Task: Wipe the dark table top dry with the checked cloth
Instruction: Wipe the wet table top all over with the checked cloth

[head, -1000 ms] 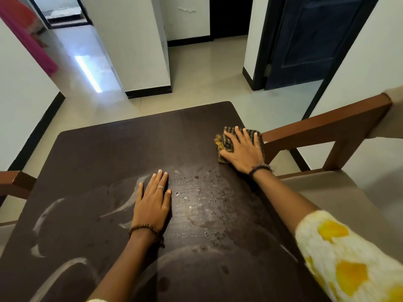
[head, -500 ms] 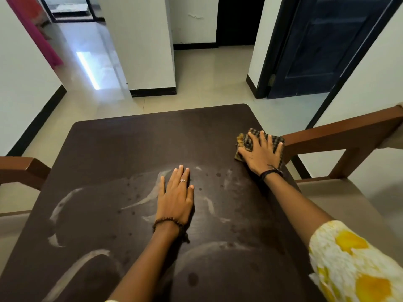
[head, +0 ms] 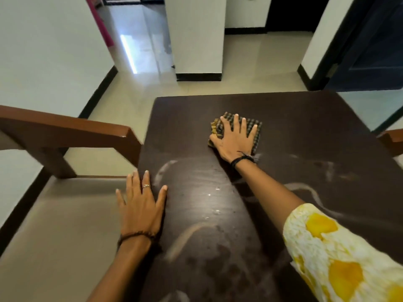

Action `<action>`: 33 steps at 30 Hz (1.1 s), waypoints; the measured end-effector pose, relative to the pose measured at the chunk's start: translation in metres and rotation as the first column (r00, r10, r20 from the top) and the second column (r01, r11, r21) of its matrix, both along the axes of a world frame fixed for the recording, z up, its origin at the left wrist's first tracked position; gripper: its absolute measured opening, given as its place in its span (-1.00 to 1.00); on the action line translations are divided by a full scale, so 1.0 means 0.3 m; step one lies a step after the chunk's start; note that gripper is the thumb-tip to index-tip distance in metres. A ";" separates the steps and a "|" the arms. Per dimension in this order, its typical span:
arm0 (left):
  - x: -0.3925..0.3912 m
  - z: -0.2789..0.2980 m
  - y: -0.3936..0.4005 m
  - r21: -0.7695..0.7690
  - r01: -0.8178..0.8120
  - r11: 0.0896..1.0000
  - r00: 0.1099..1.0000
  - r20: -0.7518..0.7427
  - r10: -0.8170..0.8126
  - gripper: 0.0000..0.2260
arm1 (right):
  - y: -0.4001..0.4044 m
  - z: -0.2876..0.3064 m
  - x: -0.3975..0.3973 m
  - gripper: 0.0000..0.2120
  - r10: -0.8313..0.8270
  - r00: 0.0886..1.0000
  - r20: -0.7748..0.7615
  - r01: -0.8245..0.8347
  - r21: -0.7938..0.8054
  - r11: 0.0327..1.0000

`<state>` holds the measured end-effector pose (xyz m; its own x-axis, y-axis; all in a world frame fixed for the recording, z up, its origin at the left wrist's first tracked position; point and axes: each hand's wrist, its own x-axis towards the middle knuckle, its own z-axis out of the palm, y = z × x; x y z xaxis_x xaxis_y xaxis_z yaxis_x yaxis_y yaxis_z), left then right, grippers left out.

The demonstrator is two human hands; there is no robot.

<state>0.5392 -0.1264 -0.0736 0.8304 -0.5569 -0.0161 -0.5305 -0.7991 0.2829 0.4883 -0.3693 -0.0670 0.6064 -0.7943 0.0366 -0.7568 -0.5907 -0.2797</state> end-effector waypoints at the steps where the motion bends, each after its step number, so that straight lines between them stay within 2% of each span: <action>1: 0.020 -0.005 0.034 -0.001 -0.051 0.999 0.999 -0.003 0.051 -0.44 | 0.051 -0.001 0.062 -0.38 0.037 0.999 0.002 -0.037 0.003 0.999; 4: 0.060 -0.026 0.101 -0.063 -0.161 0.985 0.982 -0.108 0.154 -0.41 | 0.193 -0.005 0.227 -0.38 0.126 0.992 0.004 -0.126 0.014 0.992; 7: 0.067 -0.042 0.104 -0.206 -0.205 0.957 0.957 -0.249 0.151 -0.46 | 0.300 -0.011 0.352 -0.39 0.180 0.984 0.008 -0.180 0.027 0.983; 11: 0.062 -0.042 0.094 -0.196 -0.204 0.959 0.954 -0.258 0.150 -0.49 | 0.385 -0.008 0.400 -0.40 0.264 0.964 -0.022 -0.264 0.017 0.964; 16: 0.060 -0.031 0.097 -0.158 -0.191 0.969 0.962 -0.225 0.153 -0.53 | 0.489 -0.049 0.241 -0.41 0.424 0.906 0.026 -0.422 -0.055 0.905; 21: 0.052 -0.036 0.089 -0.172 -0.176 0.969 0.975 -0.166 0.147 -0.55 | 0.479 -0.056 0.240 -0.45 0.361 0.933 0.001 -0.359 -0.105 0.928; 25: 0.050 -0.037 0.085 -0.162 -0.189 0.969 0.973 -0.164 0.162 -0.52 | 0.444 -0.025 0.340 -0.44 0.285 0.958 -0.002 -0.285 -0.017 0.958; 28: 0.049 -0.026 0.081 -0.186 -0.173 0.967 0.976 -0.165 0.142 -0.56 | 0.441 -0.021 0.292 -0.44 0.379 0.925 0.006 -0.379 0.006 0.925; 31: 0.047 -0.015 0.080 -0.207 -0.144 0.968 0.981 -0.161 0.112 -0.57 | 0.449 -0.041 0.156 -0.44 0.471 0.882 -0.001 -0.470 -0.057 0.881; 33: 0.043 -0.014 0.083 -0.212 -0.129 0.969 0.982 -0.166 0.095 -0.57 | 0.445 -0.047 0.095 -0.44 0.472 0.882 -0.013 -0.471 -0.084 0.878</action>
<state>0.5522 -0.1017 -0.0776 0.8848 -0.4646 -0.0355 -0.3775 -0.7594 0.5299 0.5169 -0.2357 -0.0812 0.9079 -0.4083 0.0951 -0.3810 -0.8982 -0.2191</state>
